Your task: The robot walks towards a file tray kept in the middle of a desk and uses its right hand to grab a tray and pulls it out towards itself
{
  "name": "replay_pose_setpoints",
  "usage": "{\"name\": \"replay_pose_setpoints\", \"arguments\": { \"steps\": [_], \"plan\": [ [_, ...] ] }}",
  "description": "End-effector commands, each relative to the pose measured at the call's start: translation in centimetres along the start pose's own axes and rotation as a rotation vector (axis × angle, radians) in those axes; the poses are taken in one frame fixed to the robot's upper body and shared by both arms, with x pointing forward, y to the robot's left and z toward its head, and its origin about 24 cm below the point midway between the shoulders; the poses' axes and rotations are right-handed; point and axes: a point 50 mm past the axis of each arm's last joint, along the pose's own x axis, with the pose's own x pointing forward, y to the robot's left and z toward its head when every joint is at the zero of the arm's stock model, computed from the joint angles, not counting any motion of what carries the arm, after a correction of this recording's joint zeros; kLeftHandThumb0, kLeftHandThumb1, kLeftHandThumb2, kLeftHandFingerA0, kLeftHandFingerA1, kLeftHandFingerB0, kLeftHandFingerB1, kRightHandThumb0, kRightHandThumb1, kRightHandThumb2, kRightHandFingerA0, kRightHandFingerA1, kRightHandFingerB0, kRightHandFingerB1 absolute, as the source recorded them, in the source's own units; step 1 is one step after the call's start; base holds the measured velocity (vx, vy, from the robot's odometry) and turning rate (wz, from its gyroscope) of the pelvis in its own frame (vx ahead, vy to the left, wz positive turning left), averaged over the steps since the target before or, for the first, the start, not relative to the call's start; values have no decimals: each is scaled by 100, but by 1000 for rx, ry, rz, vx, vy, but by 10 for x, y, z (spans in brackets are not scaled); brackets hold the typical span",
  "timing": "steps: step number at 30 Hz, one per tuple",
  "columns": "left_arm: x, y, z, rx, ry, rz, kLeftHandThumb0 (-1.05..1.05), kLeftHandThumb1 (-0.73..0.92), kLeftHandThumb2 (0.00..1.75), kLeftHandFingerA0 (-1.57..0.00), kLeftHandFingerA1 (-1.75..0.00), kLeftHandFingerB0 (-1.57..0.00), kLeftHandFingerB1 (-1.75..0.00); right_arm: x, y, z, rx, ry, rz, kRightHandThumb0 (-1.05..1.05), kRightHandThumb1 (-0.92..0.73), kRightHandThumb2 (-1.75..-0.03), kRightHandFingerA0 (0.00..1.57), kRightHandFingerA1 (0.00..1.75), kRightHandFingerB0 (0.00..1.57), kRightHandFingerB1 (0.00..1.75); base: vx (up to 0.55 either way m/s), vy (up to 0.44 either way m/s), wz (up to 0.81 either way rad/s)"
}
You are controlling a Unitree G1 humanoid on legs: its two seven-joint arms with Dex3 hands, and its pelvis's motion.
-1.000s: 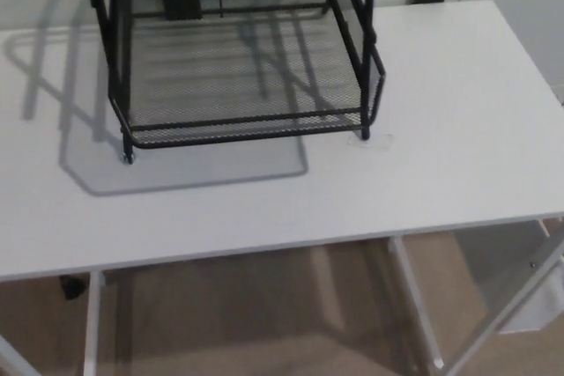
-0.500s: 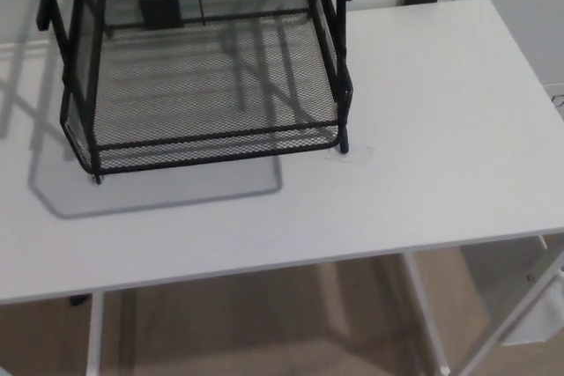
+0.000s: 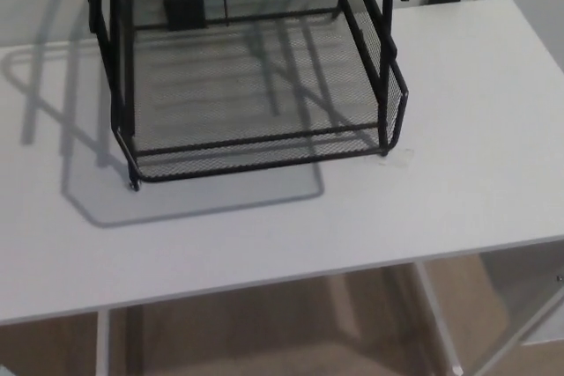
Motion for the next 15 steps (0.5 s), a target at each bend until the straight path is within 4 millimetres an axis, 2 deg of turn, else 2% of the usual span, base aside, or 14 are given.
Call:
{"name": "replay_pose_setpoints", "arguments": {
  "steps": [1,6,10,11,12,13,14,15],
  "plan": [
    [0,2,1,33,1,-2,-8,44,89,-25,-55,-17,-51,2,-6,7,-3,-44,-32,-26,-64,-58,52,72,37,44,0,0,0],
    [1,1,1,19,8,5,-8,42,88,-29,-57,-20,-52,3,-7,6,-27,-26,-34,-25,-65,-59,52,67,36,43,56,-103,8],
    [2,1,3,34,3,3,-8,42,88,-30,-58,-21,-52,3,-6,7,-23,-41,-35,-25,-65,-58,54,72,38,44,33,-96,1],
    [2,0,3,32,3,2,-10,61,57,-41,-46,-34,-39,4,-6,7,2,-39,-31,-25,-64,-58,53,72,38,45,25,-84,0],
    [3,0,3,33,5,3,-9,41,87,-33,-59,-24,-53,3,-5,7,-1,-44,-31,-25,-64,-58,53,73,38,46,22,-80,0],
    [3,0,3,33,8,4,-9,41,87,-33,-59,-24,-53,2,-6,7,0,-47,-27,-25,-65,-58,52,72,38,46,0,0,0],
    [3,0,3,36,10,9,-11,60,57,-43,-46,-36,-40,1,-5,7,-3,-50,-29,-25,-65,-58,52,72,39,46,0,0,0],
    [2,1,2,39,7,6,-9,40,87,-35,-60,-26,-54,0,-5,6,6,-47,-30,-24,-65,-59,51,71,39,46,0,0,0]
  ]
}}
